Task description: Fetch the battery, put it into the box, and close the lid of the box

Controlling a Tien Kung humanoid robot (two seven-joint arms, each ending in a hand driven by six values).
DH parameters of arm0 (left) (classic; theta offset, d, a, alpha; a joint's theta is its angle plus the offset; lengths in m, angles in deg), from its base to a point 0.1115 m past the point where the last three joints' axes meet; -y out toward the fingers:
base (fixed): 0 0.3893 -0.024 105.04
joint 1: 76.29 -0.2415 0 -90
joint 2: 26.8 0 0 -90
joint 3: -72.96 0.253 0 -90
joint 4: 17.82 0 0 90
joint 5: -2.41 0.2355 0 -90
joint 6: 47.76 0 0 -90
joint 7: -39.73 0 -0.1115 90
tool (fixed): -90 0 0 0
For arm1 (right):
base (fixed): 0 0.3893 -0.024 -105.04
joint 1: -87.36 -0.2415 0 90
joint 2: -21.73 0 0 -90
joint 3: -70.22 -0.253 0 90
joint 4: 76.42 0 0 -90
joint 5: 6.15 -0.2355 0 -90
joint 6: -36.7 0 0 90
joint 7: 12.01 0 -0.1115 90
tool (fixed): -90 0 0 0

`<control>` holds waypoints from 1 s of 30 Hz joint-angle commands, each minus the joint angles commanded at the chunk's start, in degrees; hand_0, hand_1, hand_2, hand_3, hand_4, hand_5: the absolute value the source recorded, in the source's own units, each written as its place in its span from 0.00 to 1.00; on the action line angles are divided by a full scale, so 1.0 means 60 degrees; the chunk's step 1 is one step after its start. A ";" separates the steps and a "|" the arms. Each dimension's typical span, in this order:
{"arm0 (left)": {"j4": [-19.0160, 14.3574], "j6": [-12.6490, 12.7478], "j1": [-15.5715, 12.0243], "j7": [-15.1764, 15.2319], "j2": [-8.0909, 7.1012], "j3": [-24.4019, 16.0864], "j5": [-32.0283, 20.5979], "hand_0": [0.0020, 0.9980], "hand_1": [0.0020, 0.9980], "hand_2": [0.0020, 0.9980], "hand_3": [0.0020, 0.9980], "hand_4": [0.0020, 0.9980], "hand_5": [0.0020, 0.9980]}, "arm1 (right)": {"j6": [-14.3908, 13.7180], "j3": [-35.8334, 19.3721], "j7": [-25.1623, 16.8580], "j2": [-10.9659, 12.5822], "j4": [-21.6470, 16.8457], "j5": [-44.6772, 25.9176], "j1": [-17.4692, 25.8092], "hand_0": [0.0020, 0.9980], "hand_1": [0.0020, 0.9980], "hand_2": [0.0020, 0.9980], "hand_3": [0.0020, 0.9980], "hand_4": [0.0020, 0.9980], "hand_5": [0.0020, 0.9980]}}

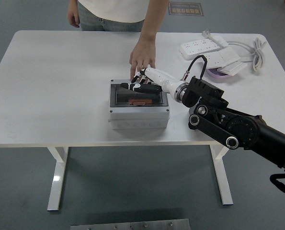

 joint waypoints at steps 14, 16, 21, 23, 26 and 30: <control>0.0001 -0.0013 -0.0163 0.0055 0.0068 0.0130 -0.0273 0.64 0.71 0.58 0.56 0.61 0.05 | -0.0036 -0.1729 -0.0298 0.0998 -0.0757 -0.0067 0.0919 0.22 0.44 0.56 0.68 1.00 1.00; -0.0002 -0.0021 -0.0212 0.0067 0.0085 0.0168 -0.0341 0.64 0.71 0.58 0.56 0.61 0.05 | -0.0093 -0.2135 -0.0476 0.1216 -0.1023 -0.0232 0.1210 0.22 0.44 0.56 0.68 1.00 1.00; -0.0013 -0.0035 -0.0306 0.0067 0.0094 0.0214 -0.0421 0.64 0.71 0.58 0.56 0.61 0.05 | -0.0085 -0.3281 -0.0968 0.1507 -0.1590 -0.0432 0.2020 0.22 0.43 0.55 0.66 1.00 1.00; -0.0015 -0.0042 -0.0325 0.0060 0.0089 0.0215 -0.0421 0.64 0.71 0.58 0.56 0.61 0.05 | 0.0126 -0.3836 -0.1162 0.1417 -0.1752 -0.0387 0.2400 0.21 0.40 0.54 0.62 1.00 1.00; -0.0015 -0.0051 -0.0345 0.0067 0.0096 0.0229 -0.0440 0.64 0.71 0.58 0.56 0.61 0.05 | 0.0431 -0.4589 -0.1407 0.1136 -0.1852 -0.0392 0.2855 0.21 0.40 0.54 0.62 1.00 1.00; -0.0020 -0.0073 -0.0388 0.0056 0.0125 0.0241 -0.0453 0.64 0.71 0.58 0.56 0.61 0.05 | 0.0552 -0.5756 -0.2028 0.0562 -0.1771 -0.0886 0.3472 0.22 0.40 0.54 0.58 1.00 1.00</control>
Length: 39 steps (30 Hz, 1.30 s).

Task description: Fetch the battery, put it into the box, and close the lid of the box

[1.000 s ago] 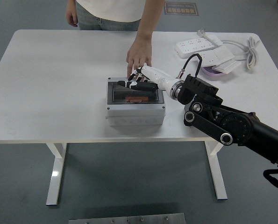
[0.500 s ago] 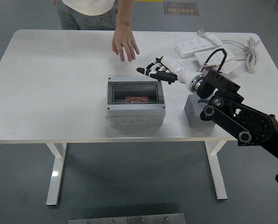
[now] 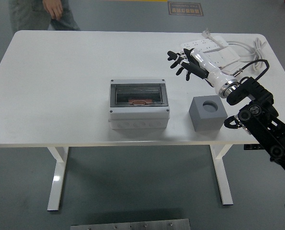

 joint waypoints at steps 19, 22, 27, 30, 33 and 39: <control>-0.0001 -0.0064 -0.0061 0.0063 0.0054 0.0115 -0.0224 0.64 0.71 0.57 0.56 0.61 0.06 | -0.0064 -0.2833 -0.1682 -0.0480 0.0267 -0.2872 0.1417 0.47 0.37 0.40 0.51 0.82 0.47; -0.0001 -0.0069 -0.0082 0.0091 0.0061 0.0154 -0.0298 0.64 0.71 0.57 0.56 0.61 0.06 | -0.0098 -0.2899 -0.1729 -0.0476 0.0254 -0.2867 0.1545 0.47 0.37 0.40 0.51 0.82 0.47; -0.0004 -0.0073 -0.0158 0.0149 0.0086 0.0239 -0.0464 0.64 0.71 0.57 0.56 0.61 0.06 | -0.0418 -0.2865 -0.2024 -0.0464 0.0244 -0.2791 0.1689 0.54 0.44 0.44 0.50 0.56 0.31; -0.0003 -0.0075 -0.0185 0.0186 0.0092 0.0287 -0.0555 0.64 0.71 0.57 0.56 0.61 0.06 | -0.0631 -0.2823 -0.2177 -0.0454 0.0217 -0.2720 0.1718 0.57 0.51 0.50 0.52 0.62 0.16; 0.0000 -0.0078 -0.0191 0.0222 0.0096 0.0325 -0.0630 0.64 0.71 0.57 0.56 0.61 0.06 | -0.0779 -0.2811 -0.2287 -0.0428 0.0209 -0.2707 0.1735 0.57 0.51 0.50 0.52 0.62 0.16; 0.0003 -0.0078 -0.0215 0.0265 0.0099 0.0373 -0.0731 0.64 0.71 0.57 0.56 0.61 0.06 | -0.0921 -0.2815 -0.2405 -0.0403 0.0247 -0.2714 0.1770 0.57 0.54 0.54 0.54 0.64 0.10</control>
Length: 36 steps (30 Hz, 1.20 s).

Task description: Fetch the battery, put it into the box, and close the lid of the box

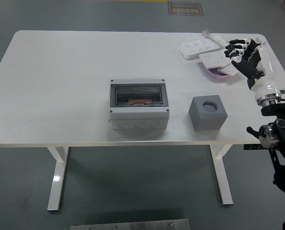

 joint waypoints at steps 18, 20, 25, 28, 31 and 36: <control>0.0012 0.0004 -0.0054 0.0096 0.0023 0.0086 -0.0193 0.64 0.71 0.57 0.56 0.61 0.06 | 0.0401 0.0017 0.0628 -0.0015 0.0186 0.0563 0.0100 0.73 0.70 0.67 0.67 0.67 0.00; 0.0012 0.0006 -0.0058 0.0095 0.0019 0.0083 -0.0191 0.64 0.71 0.57 0.56 0.61 0.06 | 0.0482 0.0012 0.0696 -0.0009 0.0182 0.0604 0.0108 0.74 0.72 0.72 0.77 0.71 0.00; 0.0011 0.0015 -0.0075 0.0086 0.0004 0.0069 -0.0171 0.64 0.71 0.57 0.56 0.61 0.06 | 0.0667 -0.0010 0.0850 0.0017 0.0133 0.0582 0.0132 0.74 0.72 0.72 0.77 0.71 0.00; 0.0010 0.0017 -0.0084 0.0089 0.0002 0.0072 -0.0171 0.64 0.71 0.57 0.56 0.61 0.06 | 0.0788 -0.0031 0.0942 0.0037 0.0118 0.0338 0.0148 0.92 0.95 0.97 1.00 0.94 0.12; 0.0010 0.0019 -0.0093 0.0099 0.0001 0.0080 -0.0183 0.64 0.71 0.57 0.56 0.61 0.06 | 0.0932 -0.0055 0.1012 0.0056 0.0124 -0.0089 0.0162 0.92 0.95 0.97 1.00 0.94 0.12; 0.0006 0.0029 -0.0114 0.0091 -0.0015 0.0073 -0.0173 0.64 0.71 0.57 0.56 0.61 0.06 | 0.1046 -0.0058 0.1043 0.0075 0.0108 -0.0493 0.0178 1.00 0.98 1.00 1.00 1.00 0.36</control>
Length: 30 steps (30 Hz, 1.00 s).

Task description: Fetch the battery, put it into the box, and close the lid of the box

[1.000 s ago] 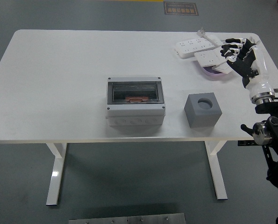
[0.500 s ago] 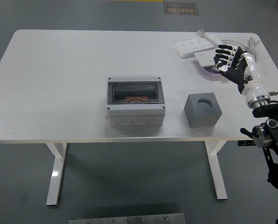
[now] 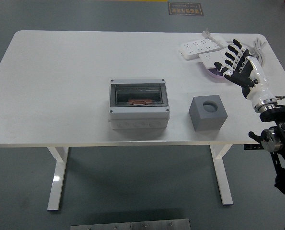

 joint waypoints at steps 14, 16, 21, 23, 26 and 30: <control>-0.0002 0.0003 -0.0025 0.0001 -0.0016 0.0002 0.0003 0.64 0.71 0.57 0.56 0.62 0.06 | -0.0047 -0.0008 -0.0254 0.0041 0.0023 -0.0382 0.0041 1.00 0.97 0.98 0.99 1.00 1.00; -0.0001 0.0001 -0.0026 0.0006 -0.0018 0.0009 -0.0005 0.64 0.71 0.57 0.56 0.62 0.06 | -0.0062 -0.0033 -0.0299 0.0048 0.0023 -0.0432 0.0051 1.00 0.97 0.98 0.99 1.00 1.00; 0.0003 -0.0002 -0.0015 0.0026 -0.0016 0.0032 -0.0044 0.64 0.71 0.57 0.56 0.62 0.06 | -0.0090 -0.0091 -0.0363 0.0051 0.0017 -0.0508 0.0064 1.00 0.96 0.97 0.99 1.00 1.00; 0.0005 0.0000 -0.0014 0.0039 -0.0018 0.0045 -0.0072 0.64 0.71 0.57 0.56 0.62 0.06 | -0.0104 -0.0106 -0.0393 0.0051 0.0008 -0.0517 0.0067 1.00 0.96 0.97 0.99 1.00 1.00; 0.0005 0.0005 -0.0023 0.0051 -0.0021 0.0060 -0.0108 0.65 0.71 0.57 0.56 0.62 0.06 | -0.0145 -0.0106 -0.0476 0.0058 -0.0002 -0.0523 0.0061 1.00 0.95 0.96 0.98 1.00 1.00; 0.0002 -0.0001 -0.0049 0.0071 -0.0016 0.0093 -0.0164 0.65 0.71 0.57 0.56 0.62 0.06 | -0.0427 -0.0030 -0.0848 0.0105 0.0049 -0.0537 0.0039 1.00 0.95 0.96 0.98 1.00 1.00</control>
